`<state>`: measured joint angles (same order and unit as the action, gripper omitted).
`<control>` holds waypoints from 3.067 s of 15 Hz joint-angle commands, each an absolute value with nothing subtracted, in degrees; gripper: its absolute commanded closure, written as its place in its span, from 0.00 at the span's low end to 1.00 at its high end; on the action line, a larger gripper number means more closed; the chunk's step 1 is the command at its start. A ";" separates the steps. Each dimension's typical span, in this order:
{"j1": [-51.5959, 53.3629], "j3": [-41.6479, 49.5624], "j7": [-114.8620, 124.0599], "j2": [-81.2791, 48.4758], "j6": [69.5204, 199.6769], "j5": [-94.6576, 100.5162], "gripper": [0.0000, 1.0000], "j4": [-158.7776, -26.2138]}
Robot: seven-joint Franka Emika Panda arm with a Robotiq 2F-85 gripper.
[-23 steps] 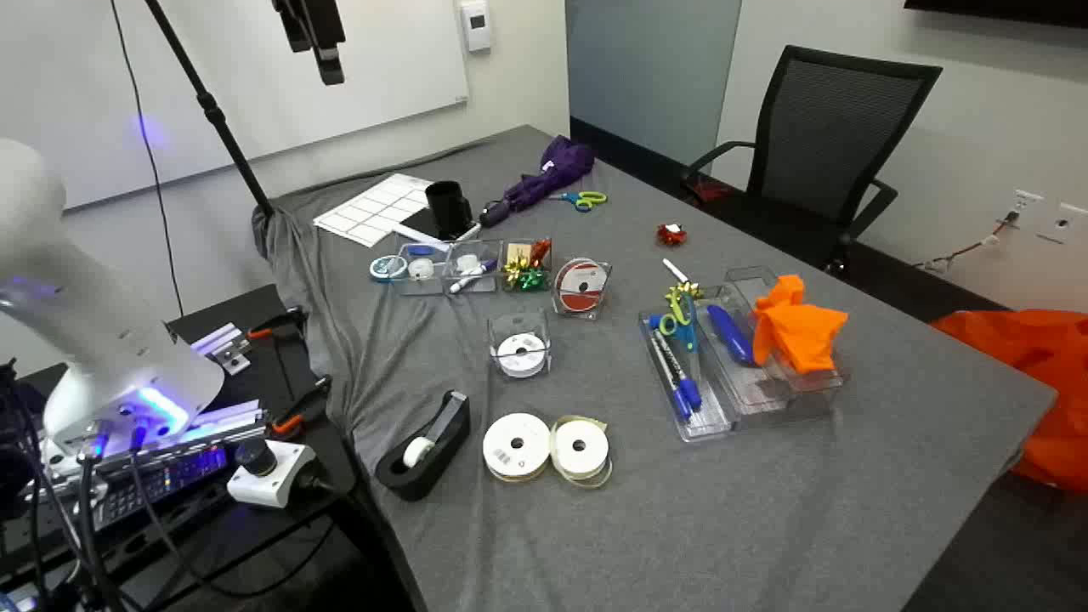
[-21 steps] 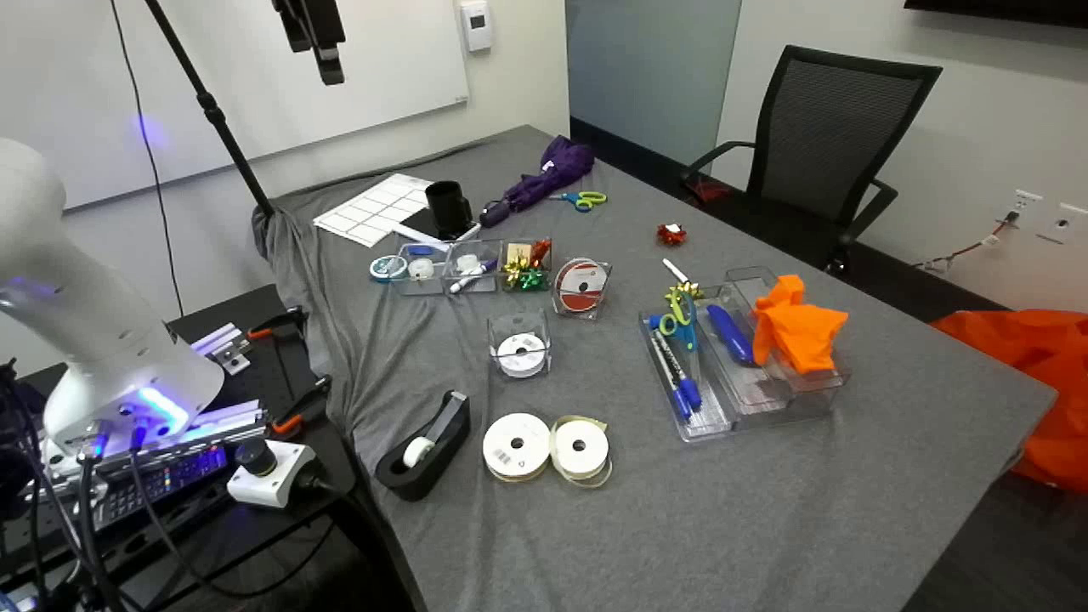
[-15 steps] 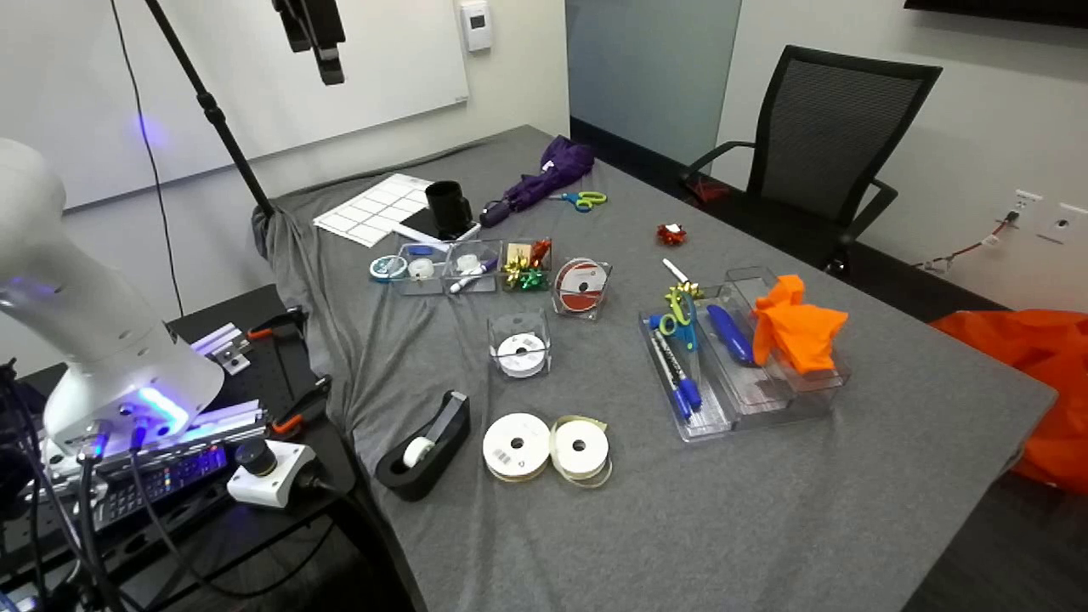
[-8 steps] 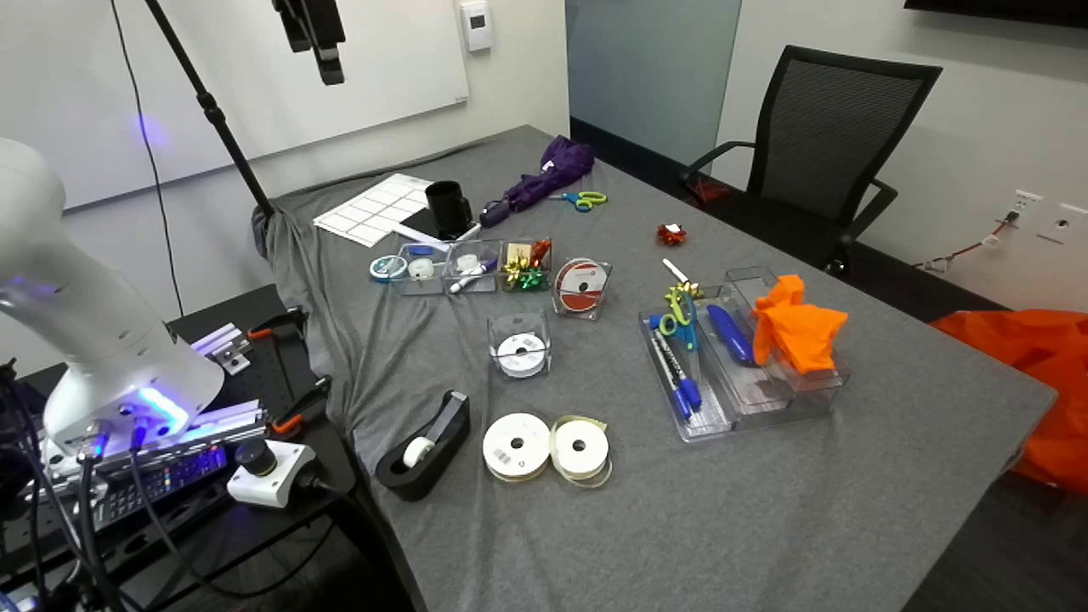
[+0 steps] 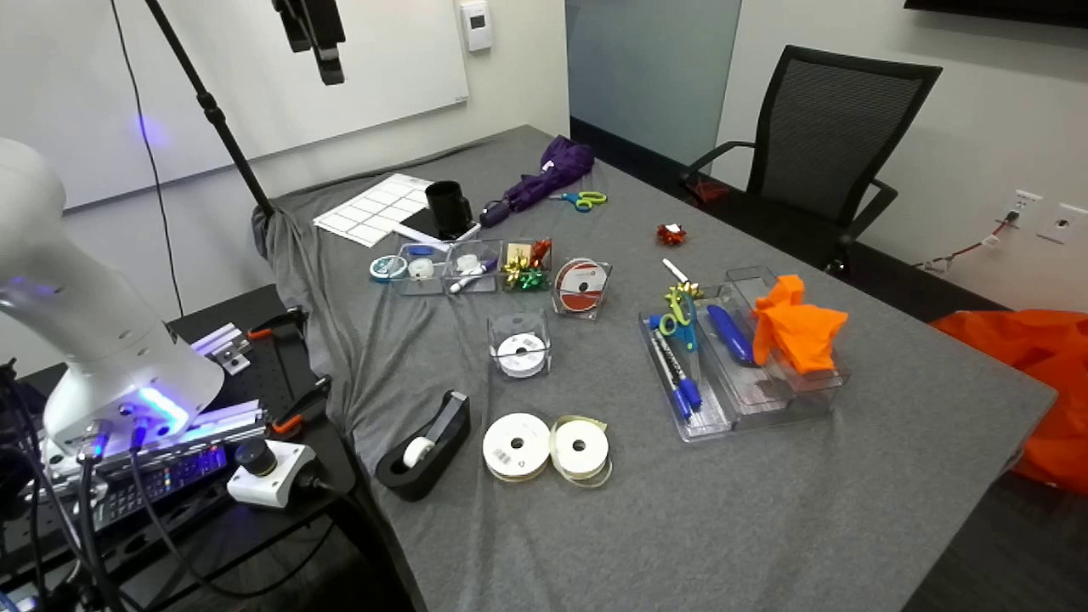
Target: Move the yellow decoration to the table
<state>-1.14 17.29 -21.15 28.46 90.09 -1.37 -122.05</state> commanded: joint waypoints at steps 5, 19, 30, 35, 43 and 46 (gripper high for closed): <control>-2.77 16.08 -21.78 28.14 89.96 -1.96 0.00 -121.90; -2.52 16.52 -21.41 20.32 97.03 -8.13 0.00 -121.15; -3.54 13.63 -22.30 5.57 112.32 -10.19 0.00 -121.22; -3.95 13.00 -21.20 5.62 111.73 -10.00 0.00 -121.55; -3.19 9.24 -18.18 -4.82 121.43 -10.27 0.00 -120.23; -3.57 6.76 -21.98 -9.88 125.82 -14.08 0.00 -120.06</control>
